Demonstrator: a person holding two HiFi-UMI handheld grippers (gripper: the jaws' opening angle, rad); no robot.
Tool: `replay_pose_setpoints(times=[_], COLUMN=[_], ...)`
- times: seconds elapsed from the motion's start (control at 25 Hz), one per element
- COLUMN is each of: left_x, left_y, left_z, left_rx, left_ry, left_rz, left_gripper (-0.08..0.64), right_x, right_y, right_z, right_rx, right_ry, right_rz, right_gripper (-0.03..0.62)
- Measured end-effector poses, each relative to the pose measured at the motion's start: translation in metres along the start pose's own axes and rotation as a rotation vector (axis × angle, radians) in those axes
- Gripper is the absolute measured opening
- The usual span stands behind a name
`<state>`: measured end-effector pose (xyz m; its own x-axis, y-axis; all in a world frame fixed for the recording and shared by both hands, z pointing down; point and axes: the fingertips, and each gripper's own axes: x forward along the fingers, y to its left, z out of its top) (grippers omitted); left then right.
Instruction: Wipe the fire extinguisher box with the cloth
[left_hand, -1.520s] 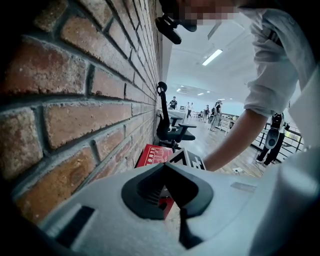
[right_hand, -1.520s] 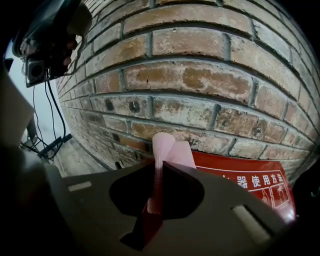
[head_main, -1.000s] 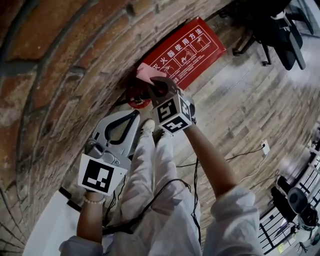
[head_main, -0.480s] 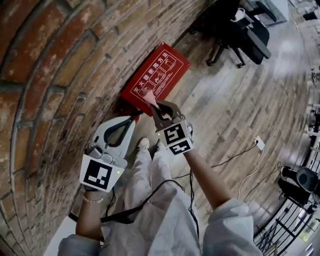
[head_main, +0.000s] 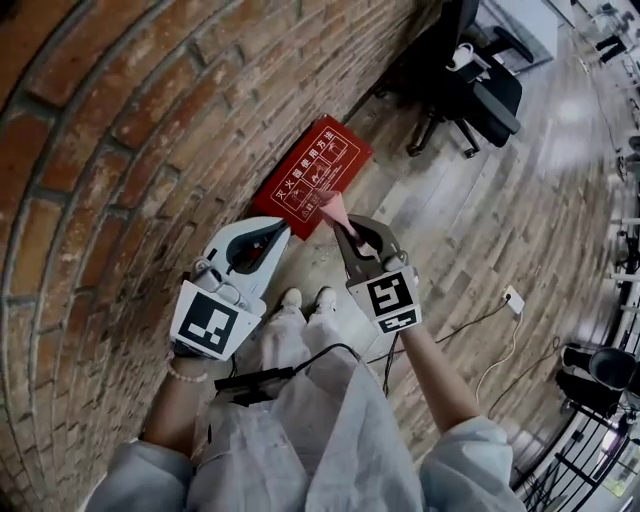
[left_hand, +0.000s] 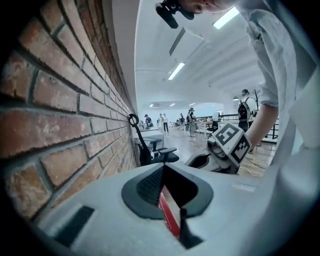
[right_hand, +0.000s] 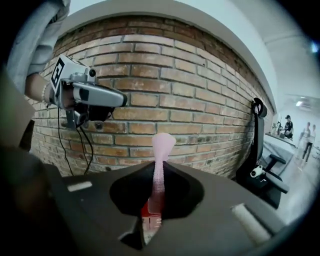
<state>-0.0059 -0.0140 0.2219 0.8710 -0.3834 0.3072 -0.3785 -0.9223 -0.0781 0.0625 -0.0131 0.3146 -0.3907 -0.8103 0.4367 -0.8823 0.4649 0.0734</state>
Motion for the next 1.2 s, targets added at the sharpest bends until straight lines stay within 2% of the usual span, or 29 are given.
replay_pose_setpoints(times=[0.24,0.52,0.88,1.2], left_x=[-0.017,-0.032,-0.045,-0.04], left_y=[0.001,0.001,-0.002,-0.005], left_z=[0.037,0.064,0.066,0.065], left_rx=[0.071,0.077,0.063,0.041], left_ry=[-0.032,-0.07,-0.074,-0.085], left_rz=[0.003,0.035,0.05,0.049], left_gripper=[-0.002,-0.002,-0.002,-0.002], right_x=[-0.048,-0.098,-0.12,-0.119], right_y=[-0.012,-0.023,-0.028,-0.025], right_z=[0.037,0.063,0.077,0.079], right_rx=[0.032,0.016,0.081,0.102], right_ry=[-0.06,-0.094,-0.148,-0.148], right_rz=[-0.084,-0.172,-0.25,-0.25], right_gripper=[0.028,0.028,0.028,0.028])
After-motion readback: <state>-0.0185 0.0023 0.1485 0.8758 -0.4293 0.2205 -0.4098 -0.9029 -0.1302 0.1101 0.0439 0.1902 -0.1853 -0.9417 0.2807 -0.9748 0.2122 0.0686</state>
